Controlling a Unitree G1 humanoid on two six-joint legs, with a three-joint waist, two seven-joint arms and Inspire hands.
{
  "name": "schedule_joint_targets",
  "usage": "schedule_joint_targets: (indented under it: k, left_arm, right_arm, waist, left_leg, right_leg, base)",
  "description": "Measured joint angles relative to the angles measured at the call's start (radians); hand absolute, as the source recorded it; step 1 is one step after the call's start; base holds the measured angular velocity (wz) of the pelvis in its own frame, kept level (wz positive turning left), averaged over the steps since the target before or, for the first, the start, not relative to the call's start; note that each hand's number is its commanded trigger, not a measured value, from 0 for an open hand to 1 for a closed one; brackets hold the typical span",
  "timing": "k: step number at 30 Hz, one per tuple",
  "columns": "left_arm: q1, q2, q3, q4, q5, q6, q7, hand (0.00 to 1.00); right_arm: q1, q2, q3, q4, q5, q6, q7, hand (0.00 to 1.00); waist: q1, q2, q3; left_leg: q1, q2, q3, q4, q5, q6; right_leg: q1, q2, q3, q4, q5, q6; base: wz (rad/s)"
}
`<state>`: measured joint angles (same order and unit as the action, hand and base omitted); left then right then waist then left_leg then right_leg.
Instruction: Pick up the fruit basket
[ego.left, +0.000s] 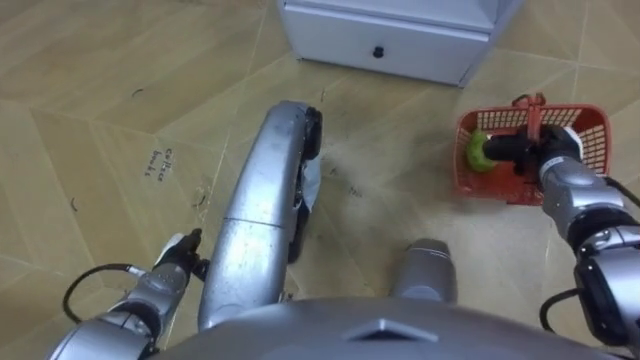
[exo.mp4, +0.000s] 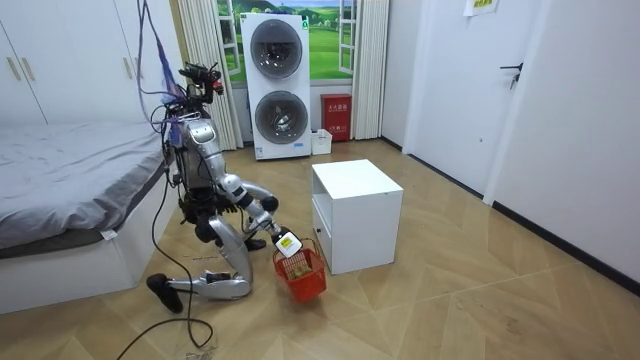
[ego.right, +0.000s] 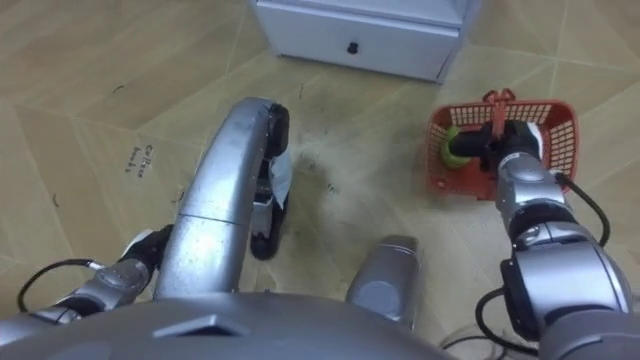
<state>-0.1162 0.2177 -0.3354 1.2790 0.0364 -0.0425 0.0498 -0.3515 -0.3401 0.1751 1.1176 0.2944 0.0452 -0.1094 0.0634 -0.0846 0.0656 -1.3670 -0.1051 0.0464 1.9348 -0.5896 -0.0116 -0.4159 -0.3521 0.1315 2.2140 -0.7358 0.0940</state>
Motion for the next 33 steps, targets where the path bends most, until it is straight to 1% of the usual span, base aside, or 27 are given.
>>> schedule_joint_targets:
  k: [1,2,3,4,6,7,8,9,10,11,12,14,15,17,18,19,20,21,22,23,24,25,26,28,29,31,33]
  left_arm:
    - [-0.023,-0.001,0.004,0.005,0.001,-0.001,0.000,0.00]
    - [-0.033,-0.002,0.009,0.006,0.003,-0.001,0.004,0.00]
    - [-0.039,-0.004,0.010,0.005,0.003,-0.001,0.008,0.00]
    - [-0.056,-0.011,0.011,0.003,0.004,0.000,0.013,0.00]
    - [-0.060,-0.028,0.020,0.006,0.003,0.008,0.015,0.00]
    - [-0.059,-0.030,0.020,0.006,0.003,0.020,0.014,0.00]
    - [-0.056,-0.029,0.024,0.007,0.002,0.028,0.014,0.00]
    - [-0.055,-0.028,0.028,0.007,0.003,0.032,0.014,0.00]
    - [-0.055,-0.028,0.046,0.000,0.004,0.039,0.014,0.00]
    - [-0.058,-0.027,0.063,-0.006,0.004,0.041,0.014,0.00]
    - [-0.058,-0.023,0.068,-0.007,0.004,0.041,0.015,0.00]
    - [-0.046,-0.009,0.108,-0.013,0.005,0.045,0.018,0.00]
    - [-0.040,-0.004,0.124,-0.022,0.006,0.049,0.021,0.00]
    - [-0.013,0.011,0.175,-0.056,0.007,0.056,0.030,0.00]
    - [-0.007,0.012,0.186,-0.064,0.007,0.060,0.031,0.00]
    - [0.012,0.013,0.212,-0.090,0.006,0.063,0.035,0.00]
    - [0.031,0.017,0.231,-0.104,0.003,0.063,0.036,0.00]
    - [0.041,0.019,0.245,-0.099,0.003,0.062,0.035,0.00]
    - [0.068,0.029,0.256,-0.088,0.004,0.062,0.033,0.00]
    - [0.089,0.032,0.253,-0.086,0.026,0.075,0.028,0.00]
    - [0.092,0.025,0.252,-0.097,0.039,0.087,0.025,0.00]
    - [0.108,0.024,0.252,-0.124,0.044,0.101,0.020,0.00]
    - [0.096,0.018,0.253,-0.133,0.043,0.106,0.022,0.00]
    - [0.101,0.005,0.254,-0.154,0.043,0.109,0.026,0.00]
    - [0.108,0.003,0.254,-0.161,0.044,0.109,0.030,0.00]
    - [0.112,0.008,0.258,-0.157,0.045,0.105,0.037,0.00]
    - [0.118,0.013,0.260,-0.158,0.056,0.105,0.052,0.00]
  right_arm:
    - [-0.015,0.007,0.000,-0.009,-0.007,0.000,0.000,1.00]
    - [-0.030,0.017,0.000,-0.011,-0.009,0.001,0.000,1.00]
    - [-0.036,0.023,0.000,-0.012,-0.009,0.001,0.002,1.00]
    - [-0.047,0.026,0.000,-0.029,-0.008,0.019,0.003,1.00]
    - [-0.068,0.033,0.001,-0.042,-0.006,0.035,0.003,1.00]
    - [-0.072,0.044,0.002,-0.053,0.002,0.044,0.004,1.00]
    - [-0.074,0.057,0.002,-0.074,0.006,0.050,0.004,1.00]
    - [-0.073,0.063,0.002,-0.085,0.002,0.052,0.004,1.00]
    - [-0.073,0.066,0.001,-0.104,-0.014,0.058,0.004,1.00]
    - [-0.073,0.064,0.001,-0.116,-0.025,0.058,0.003,1.00]
    - [-0.074,0.066,0.001,-0.121,-0.026,0.058,0.004,1.00]
    - [-0.061,0.075,0.001,-0.159,-0.031,0.057,0.015,1.00]
    - [-0.052,0.077,0.001,-0.171,-0.037,0.057,0.019,1.00]
    - [-0.014,0.090,0.000,-0.215,-0.075,0.053,0.021,1.00]
    - [0.000,0.094,0.001,-0.229,-0.080,0.053,0.021,1.00]
    - [0.019,0.106,0.002,-0.247,-0.086,0.043,0.021,1.00]
    - [0.028,0.124,0.016,-0.249,-0.097,0.037,0.023,1.00]
    - [0.030,0.134,0.026,-0.249,-0.106,0.037,0.025,1.00]
    - [0.037,0.155,0.046,-0.251,-0.122,0.038,0.025,1.00]
    - [0.073,0.157,0.047,-0.274,-0.125,0.038,0.025,1.00]
    - [0.094,0.141,0.045,-0.286,-0.120,0.037,0.025,1.00]
    - [0.110,0.125,0.033,-0.289,-0.108,0.039,0.020,1.00]
    - [0.124,0.113,0.019,-0.289,-0.109,0.040,0.019,1.00]
    - [0.123,0.108,0.019,-0.289,-0.114,0.033,0.029,1.00]
    - [0.129,0.113,0.023,-0.289,-0.121,0.018,0.043,1.00]
    - [0.147,0.117,0.023,-0.303,-0.126,0.001,0.048,1.00]
    - [0.158,0.117,0.022,-0.323,-0.121,-0.001,0.046,1.00]
  waist:
    - [0.002,0.001,-0.0004]
    - [0.003,0.005,-0.0019]
    - [0.003,0.007,-0.0031]
    - [0.007,0.015,-0.0080]
    - [0.019,0.031,-0.0119]
    - [0.032,0.033,-0.0137]
    - [0.039,0.032,-0.0141]
    - [0.033,0.032,-0.0144]
    - [0.020,0.033,-0.0159]
    - [0.013,0.033,-0.0172]
    - [0.015,0.031,-0.0182]
    - [0.007,0.027,-0.0223]
    - [0.001,0.024,-0.0240]
    - [-0.006,0.008,-0.0294]
    - [-0.006,0.006,-0.0312]
    - [-0.001,0.005,-0.0328]
    - [0.005,0.006,-0.0328]
    - [0.004,0.007,-0.0317]
    - [0.017,0.011,-0.0197]
    - [0.011,-0.005,-0.0142]
    - [0.000,0.011,-0.0323]
    - [-0.011,0.011,-0.0434]
    - [-0.012,-0.001,-0.0466]
    - [0.007,0.000,-0.0469]
    - [0.020,0.000,-0.0469]
    - [0.039,-0.004,-0.0489]
    - [0.049,-0.009,-0.0457]
  left_leg:
    - [0.004,0.002,-0.001,-0.009,0.000,0.001]
    - [0.017,0.006,-0.001,-0.031,-0.008,0.016]
    - [0.025,0.007,-0.001,-0.047,-0.009,0.017]
    - [0.040,0.015,-0.001,-0.091,-0.012,0.022]
    - [0.074,0.036,0.001,-0.172,-0.004,0.031]
    - [0.108,0.062,0.008,-0.232,0.003,0.042]
    - [0.142,0.067,0.015,-0.304,0.017,0.044]
    - [0.162,0.065,0.020,-0.340,0.027,0.049]
    - [0.196,0.061,0.032,-0.415,0.048,0.066]
    - [0.231,0.058,0.042,-0.480,0.066,0.075]
    - [0.250,0.059,0.046,-0.513,0.073,0.077]
    - [0.330,0.058,0.056,-0.624,0.097,0.080]
    - [0.350,0.057,0.056,-0.650,0.102,0.082]
    - [0.435,0.061,0.056,-0.750,0.126,0.075]
    - [0.456,0.064,0.052,-0.775,0.135,0.075]
    - [0.491,0.074,0.022,-0.819,0.150,0.065]
    - [0.525,0.076,-0.049,-0.845,0.166,0.040]
    - [0.533,0.079,-0.082,-0.836,0.184,0.039]
    - [0.517,0.101,-0.090,-0.720,0.275,0.060]
    - [0.492,0.081,-0.076,-0.732,0.269,0.074]
    - [0.493,0.050,-0.052,-0.822,0.279,0.079]
    - [0.503,0.046,-0.025,-0.902,0.264,0.075]
    - [0.507,0.044,0.001,-0.932,0.273,0.093]
    - [0.540,0.045,-0.002,-0.986,0.292,0.086]
    - [0.580,0.045,-0.003,-1.030,0.307,0.074]
    - [0.624,0.044,-0.002,-1.075,0.332,0.054]
    - [0.648,0.049,0.004,-1.113,0.361,0.034]
  right_leg:
    - [-0.001,0.016,0.010,-0.019,0.000,0.000]
    - [-0.002,0.029,0.014,-0.051,0.000,0.000]
    - [-0.003,0.033,0.013,-0.072,0.000,0.000]
    - [-0.018,0.040,0.014,-0.127,0.000,0.000]
    - [-0.033,0.048,0.005,-0.244,-0.003,0.006]
    - [-0.036,0.049,0.003,-0.337,-0.003,0.007]
    - [-0.028,0.043,-0.008,-0.444,0.000,0.014]
    - [-0.017,0.037,-0.016,-0.498,0.001,0.017]
    - [0.011,0.028,-0.035,-0.609,0.006,0.027]
    - [0.040,0.017,-0.050,-0.716,0.014,0.039]
    - [0.055,0.012,-0.057,-0.771,0.017,0.040]
    - [0.126,0.001,-0.086,-0.960,0.054,0.047]
    - [0.148,0.001,-0.096,-1.008,0.065,0.047]
    - [0.225,0.004,-0.119,-1.168,0.121,0.044]
    - [0.241,0.006,-0.126,-1.206,0.141,0.043]
    - [0.266,0.019,-0.147,-1.281,0.175,0.040]
    - [0.284,0.040,-0.174,-1.361,0.178,0.044]
    - [0.303,0.054,-0.191,-1.417,0.172,0.043]
    - [0.387,0.084,-0.202,-1.531,0.183,0.047]
    - [0.439,0.089,-0.203,-1.560,0.188,0.054]
    - [0.439,0.090,-0.217,-1.547,0.192,0.058]
    - [0.436,0.095,-0.240,-1.510,0.191,0.057]
    - [0.427,0.092,-0.250,-1.494,0.202,0.038]
    - [0.421,0.089,-0.254,-1.510,0.220,0.026]
    - [0.434,0.085,-0.274,-1.560,0.210,0.020]
    - [0.463,0.093,-0.270,-1.622,0.216,0.022]
    - [0.476,0.104,-0.271,-1.651,0.220,0.027]
  base:
    - [-0.07]
    - [-0.08]
    - [-0.14]
    - [-0.27]
    - [-0.46]
    - [-0.60]
    - [-0.53]
    - [-0.20]
    - [-0.03]
    - [-0.07]
    - [-0.23]
    - [-0.25]
    - [-0.15]
    - [-0.24]
    - [-0.48]
    - [-0.73]
    - [-0.86]
    - [-1.05]
    - [-0.89]
    - [-0.57]
    - [0.11]
    - [0.69]
    - [0.58]
    - [0.02]
    - [-0.25]
    - [-0.19]
    - [-0.13]
